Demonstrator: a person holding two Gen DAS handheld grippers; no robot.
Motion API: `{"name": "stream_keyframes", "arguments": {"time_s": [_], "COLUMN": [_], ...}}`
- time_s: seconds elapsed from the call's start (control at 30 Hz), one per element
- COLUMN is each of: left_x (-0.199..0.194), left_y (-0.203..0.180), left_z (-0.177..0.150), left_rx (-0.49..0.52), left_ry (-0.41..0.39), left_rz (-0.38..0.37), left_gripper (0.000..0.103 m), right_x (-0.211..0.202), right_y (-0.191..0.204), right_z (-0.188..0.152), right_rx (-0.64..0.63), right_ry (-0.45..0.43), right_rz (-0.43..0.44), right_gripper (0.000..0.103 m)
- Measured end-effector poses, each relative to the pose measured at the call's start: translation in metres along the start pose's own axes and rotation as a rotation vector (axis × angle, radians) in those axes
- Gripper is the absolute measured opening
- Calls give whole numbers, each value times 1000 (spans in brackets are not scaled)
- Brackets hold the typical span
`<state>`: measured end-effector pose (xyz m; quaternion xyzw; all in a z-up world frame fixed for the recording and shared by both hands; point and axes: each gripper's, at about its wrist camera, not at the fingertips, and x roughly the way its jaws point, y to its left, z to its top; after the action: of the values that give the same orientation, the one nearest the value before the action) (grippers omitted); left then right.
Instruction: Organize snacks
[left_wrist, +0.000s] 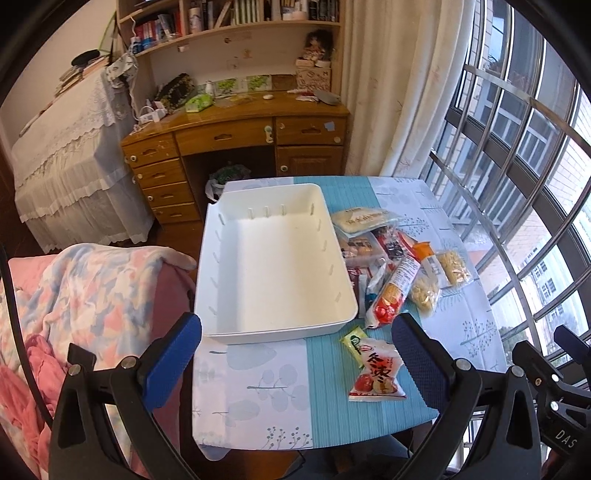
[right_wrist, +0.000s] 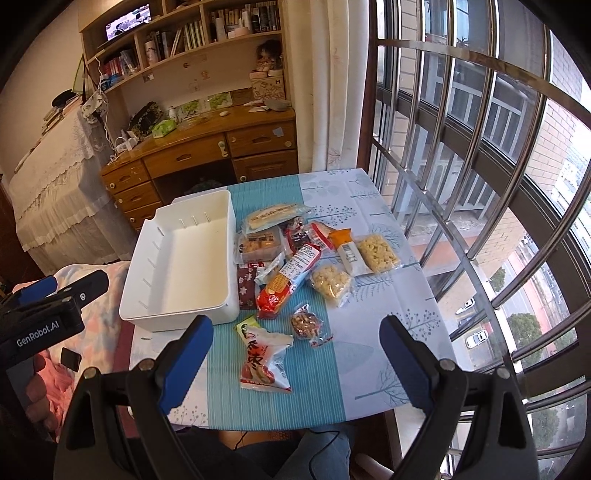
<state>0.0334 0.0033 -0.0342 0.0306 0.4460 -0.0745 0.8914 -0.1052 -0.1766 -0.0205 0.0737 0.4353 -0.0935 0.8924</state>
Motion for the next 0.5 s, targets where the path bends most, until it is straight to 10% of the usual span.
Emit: {"name": "stream_keyframes", "arguments": {"time_s": [0.5], "left_x": [40], "left_y": [-43], "left_z": [15], "left_rx": [-89], "left_ry": [84], "left_rz": [-2], "left_gripper": [102], "right_x": [46], "right_y": [-49], "right_z": [37], "right_rx": [-48], "right_ry": [37], "right_rz": [45], "right_gripper": [92]}}
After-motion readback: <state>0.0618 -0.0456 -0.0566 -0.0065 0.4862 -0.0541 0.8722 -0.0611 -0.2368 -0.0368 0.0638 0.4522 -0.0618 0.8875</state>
